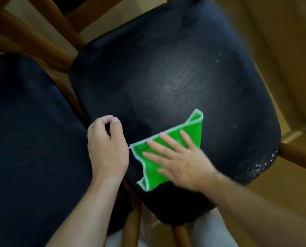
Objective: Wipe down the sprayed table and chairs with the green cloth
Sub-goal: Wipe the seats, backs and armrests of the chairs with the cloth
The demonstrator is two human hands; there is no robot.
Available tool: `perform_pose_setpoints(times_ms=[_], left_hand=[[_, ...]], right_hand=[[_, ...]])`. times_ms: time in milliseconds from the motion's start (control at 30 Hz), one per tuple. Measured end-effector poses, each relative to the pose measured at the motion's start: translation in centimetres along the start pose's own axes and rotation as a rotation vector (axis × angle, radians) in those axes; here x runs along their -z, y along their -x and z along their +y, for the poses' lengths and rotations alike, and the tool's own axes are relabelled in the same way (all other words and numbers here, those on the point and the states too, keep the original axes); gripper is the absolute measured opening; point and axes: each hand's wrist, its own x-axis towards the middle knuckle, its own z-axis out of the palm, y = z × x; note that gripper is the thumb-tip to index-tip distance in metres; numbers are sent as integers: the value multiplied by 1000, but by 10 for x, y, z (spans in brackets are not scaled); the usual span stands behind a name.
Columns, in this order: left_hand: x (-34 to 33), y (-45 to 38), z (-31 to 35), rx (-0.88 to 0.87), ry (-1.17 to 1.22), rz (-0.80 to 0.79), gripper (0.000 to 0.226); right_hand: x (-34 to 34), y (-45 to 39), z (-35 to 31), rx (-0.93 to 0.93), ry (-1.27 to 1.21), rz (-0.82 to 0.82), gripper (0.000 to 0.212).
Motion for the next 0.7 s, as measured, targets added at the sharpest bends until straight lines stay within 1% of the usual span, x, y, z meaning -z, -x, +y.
perform_pose_setpoints(times_ms=[33,67,133,200,267,300,333,367,400,467,533,567,633,667,700], left_hand=[[0,-1,0,-12,27,-6,18],[0,-2,0,-26,52,-15,20],[-4,-2,0,-46,103,-29,26],[-9,-5,0,-16,158,-38,31],[-11,-7,-2,72,223,-52,33],[-10,-9,-4,114,250,-52,33],[-8,-12,-6,144,274,-40,32],[-5,-14,-8,164,295,-18,33],[-1,-17,-9,182,314,12,34],[7,-22,-15,214,331,70,37],[16,-24,-19,246,337,93,41],[19,-25,-21,254,342,97,43],[22,-24,-23,262,358,105,46],[22,-23,-23,268,368,105,48],[21,-22,-24,280,373,94,50]], right_hand=[[9,-11,23,-2,31,22,58],[17,-26,46,-60,40,57,58],[38,-62,88,-292,-15,117,60],[59,-102,115,-537,-110,183,59],[71,-131,116,-740,-230,233,59],[73,-141,105,-810,-268,255,59],[72,-146,87,-840,-281,269,61],[66,-146,64,-821,-263,271,62],[57,-140,37,-751,-220,261,64],[35,-112,-20,-536,-136,228,66],[11,-73,-63,-290,-84,174,66],[2,-55,-72,-164,-54,122,65],[-5,-34,-58,48,1,36,62],[-4,-32,-40,96,26,40,60],[0,-33,-18,95,40,71,60]])
